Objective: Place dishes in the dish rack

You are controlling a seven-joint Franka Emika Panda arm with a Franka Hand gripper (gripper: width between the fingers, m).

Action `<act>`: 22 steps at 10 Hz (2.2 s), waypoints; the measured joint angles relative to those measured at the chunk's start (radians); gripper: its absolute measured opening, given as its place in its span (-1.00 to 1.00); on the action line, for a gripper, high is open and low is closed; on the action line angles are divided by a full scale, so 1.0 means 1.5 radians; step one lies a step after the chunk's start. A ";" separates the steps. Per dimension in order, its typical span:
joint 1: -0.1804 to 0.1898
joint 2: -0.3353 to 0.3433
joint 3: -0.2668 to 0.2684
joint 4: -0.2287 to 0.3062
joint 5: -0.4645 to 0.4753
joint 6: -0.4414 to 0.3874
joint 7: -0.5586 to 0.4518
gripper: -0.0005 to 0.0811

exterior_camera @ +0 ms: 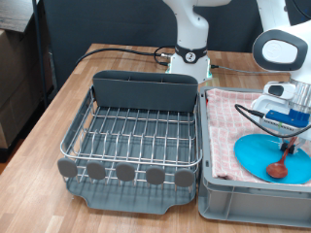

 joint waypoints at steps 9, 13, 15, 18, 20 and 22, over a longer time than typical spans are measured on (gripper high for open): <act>-0.006 -0.079 0.033 0.011 0.061 -0.104 -0.067 -0.77; -0.010 -0.142 0.039 -0.009 0.122 -0.146 -0.116 -0.77; -0.010 -0.152 0.027 -0.014 0.123 -0.188 -0.029 -0.77; -0.016 -0.214 0.016 -0.056 0.198 -0.249 0.010 -0.77; -0.024 -0.259 0.003 -0.095 0.277 -0.251 0.017 -0.77; -0.028 -0.303 -0.014 -0.132 0.333 -0.260 0.026 -0.77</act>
